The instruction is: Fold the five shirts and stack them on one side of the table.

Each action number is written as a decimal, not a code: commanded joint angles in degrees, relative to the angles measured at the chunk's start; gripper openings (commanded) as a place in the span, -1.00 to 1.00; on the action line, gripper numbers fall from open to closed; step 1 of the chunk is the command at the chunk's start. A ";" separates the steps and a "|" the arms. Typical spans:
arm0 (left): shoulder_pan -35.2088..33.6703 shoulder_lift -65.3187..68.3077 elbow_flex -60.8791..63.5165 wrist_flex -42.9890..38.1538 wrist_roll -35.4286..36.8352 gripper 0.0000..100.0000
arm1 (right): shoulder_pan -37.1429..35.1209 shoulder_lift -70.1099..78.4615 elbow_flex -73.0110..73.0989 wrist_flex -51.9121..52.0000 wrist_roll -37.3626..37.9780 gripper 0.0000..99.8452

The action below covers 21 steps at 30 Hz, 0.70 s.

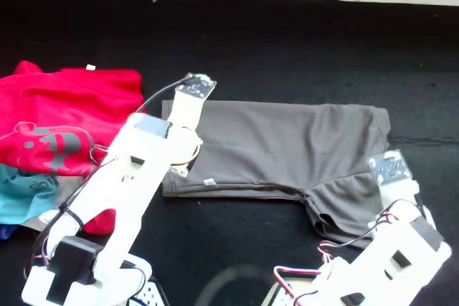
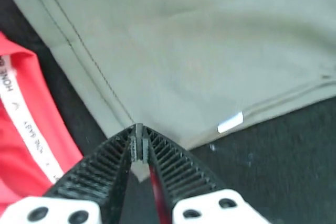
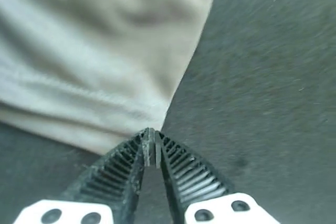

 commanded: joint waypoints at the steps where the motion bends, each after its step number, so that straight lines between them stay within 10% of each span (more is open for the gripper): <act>1: -0.40 -0.13 4.62 -7.47 -0.26 -0.98 | -4.97 -0.92 -4.70 0.40 -6.33 -0.99; 21: -0.75 -0.13 15.60 -18.29 -0.26 -0.98 | -6.46 -0.92 10.86 -7.08 -2.55 -0.99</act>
